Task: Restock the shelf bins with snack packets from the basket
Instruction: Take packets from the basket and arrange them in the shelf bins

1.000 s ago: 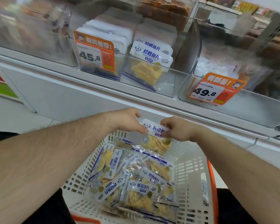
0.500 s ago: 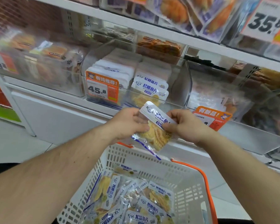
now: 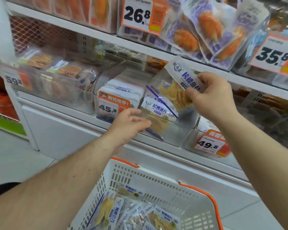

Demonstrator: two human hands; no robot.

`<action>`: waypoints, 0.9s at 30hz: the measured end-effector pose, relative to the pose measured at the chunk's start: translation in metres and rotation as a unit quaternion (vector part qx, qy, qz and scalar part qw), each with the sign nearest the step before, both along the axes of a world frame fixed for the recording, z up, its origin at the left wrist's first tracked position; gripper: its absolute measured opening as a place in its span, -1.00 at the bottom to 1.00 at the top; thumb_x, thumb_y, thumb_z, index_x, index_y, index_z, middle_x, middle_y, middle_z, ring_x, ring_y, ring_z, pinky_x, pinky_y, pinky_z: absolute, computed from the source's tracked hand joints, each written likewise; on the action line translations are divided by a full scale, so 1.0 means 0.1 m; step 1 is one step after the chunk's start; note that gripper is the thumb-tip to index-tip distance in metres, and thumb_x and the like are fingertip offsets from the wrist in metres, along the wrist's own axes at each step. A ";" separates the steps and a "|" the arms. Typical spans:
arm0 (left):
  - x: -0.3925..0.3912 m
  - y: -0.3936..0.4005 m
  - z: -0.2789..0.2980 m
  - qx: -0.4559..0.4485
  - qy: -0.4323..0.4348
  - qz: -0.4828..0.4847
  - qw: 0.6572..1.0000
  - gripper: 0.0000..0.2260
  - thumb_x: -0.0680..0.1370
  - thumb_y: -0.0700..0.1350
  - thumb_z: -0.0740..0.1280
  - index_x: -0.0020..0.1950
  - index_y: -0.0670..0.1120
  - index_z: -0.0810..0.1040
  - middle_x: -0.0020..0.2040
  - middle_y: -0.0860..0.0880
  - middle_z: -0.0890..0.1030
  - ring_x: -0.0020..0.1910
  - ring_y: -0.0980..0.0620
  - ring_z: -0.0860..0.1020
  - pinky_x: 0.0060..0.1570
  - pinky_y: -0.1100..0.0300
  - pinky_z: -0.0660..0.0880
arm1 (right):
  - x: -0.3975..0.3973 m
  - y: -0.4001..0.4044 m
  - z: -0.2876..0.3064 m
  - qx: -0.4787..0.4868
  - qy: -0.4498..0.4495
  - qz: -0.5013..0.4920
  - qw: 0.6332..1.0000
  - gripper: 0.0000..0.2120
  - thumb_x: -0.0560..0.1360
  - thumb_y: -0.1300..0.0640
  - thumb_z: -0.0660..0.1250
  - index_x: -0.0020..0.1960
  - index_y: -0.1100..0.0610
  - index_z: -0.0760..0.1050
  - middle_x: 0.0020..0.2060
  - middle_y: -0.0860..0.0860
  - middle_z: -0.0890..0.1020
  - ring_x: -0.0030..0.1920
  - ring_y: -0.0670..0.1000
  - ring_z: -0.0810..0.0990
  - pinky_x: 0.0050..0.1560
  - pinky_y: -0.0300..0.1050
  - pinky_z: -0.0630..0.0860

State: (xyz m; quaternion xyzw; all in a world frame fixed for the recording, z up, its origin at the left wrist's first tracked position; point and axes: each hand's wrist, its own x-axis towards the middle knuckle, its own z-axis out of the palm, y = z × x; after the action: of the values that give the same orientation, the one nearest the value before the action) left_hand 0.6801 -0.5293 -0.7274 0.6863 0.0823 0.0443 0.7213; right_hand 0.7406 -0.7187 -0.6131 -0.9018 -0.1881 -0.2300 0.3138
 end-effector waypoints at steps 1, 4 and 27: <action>-0.01 0.00 0.00 0.003 0.005 0.001 1.000 -0.63 0.51 -0.15 0.45 0.27 -0.02 0.44 0.00 0.00 0.67 -0.18 0.09 0.62 -0.17 0.20 0.46 | 0.05 0.04 0.01 -0.013 0.001 -0.002 1.000 -0.92 0.49 0.14 0.42 -0.03 0.03 0.57 -0.20 -0.07 0.61 -0.22 -0.07 0.55 -0.24 -0.23 0.40; -0.02 -0.01 -0.01 0.014 0.019 0.003 1.000 -0.64 0.52 -0.12 0.43 0.28 -0.03 0.44 0.02 -0.03 0.64 -0.14 0.06 0.62 -0.15 0.18 0.47 | 0.18 0.13 -0.05 -0.073 0.020 -0.010 0.997 -0.88 0.49 0.15 0.40 -0.07 -0.03 0.51 -0.17 -0.06 0.57 -0.18 -0.02 0.53 -0.19 -0.21 0.41; -0.02 -0.11 -0.21 0.102 0.098 -0.055 0.988 -0.62 0.53 -0.17 0.36 0.32 -0.04 0.40 -0.02 -0.04 0.62 -0.14 0.07 0.58 -0.19 0.17 0.41 | 0.62 0.56 -0.59 -0.259 0.198 -0.047 0.944 -0.73 0.43 0.21 0.35 0.10 0.25 0.64 0.02 0.16 0.69 0.00 0.13 0.65 0.03 0.06 0.65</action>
State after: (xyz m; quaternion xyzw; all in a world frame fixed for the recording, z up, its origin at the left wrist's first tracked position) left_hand 0.6784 -0.5405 -0.7479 0.7610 0.1097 -0.0550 0.6370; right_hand 0.8024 -0.6626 -0.6722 -0.9871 -0.1330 -0.0046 0.0895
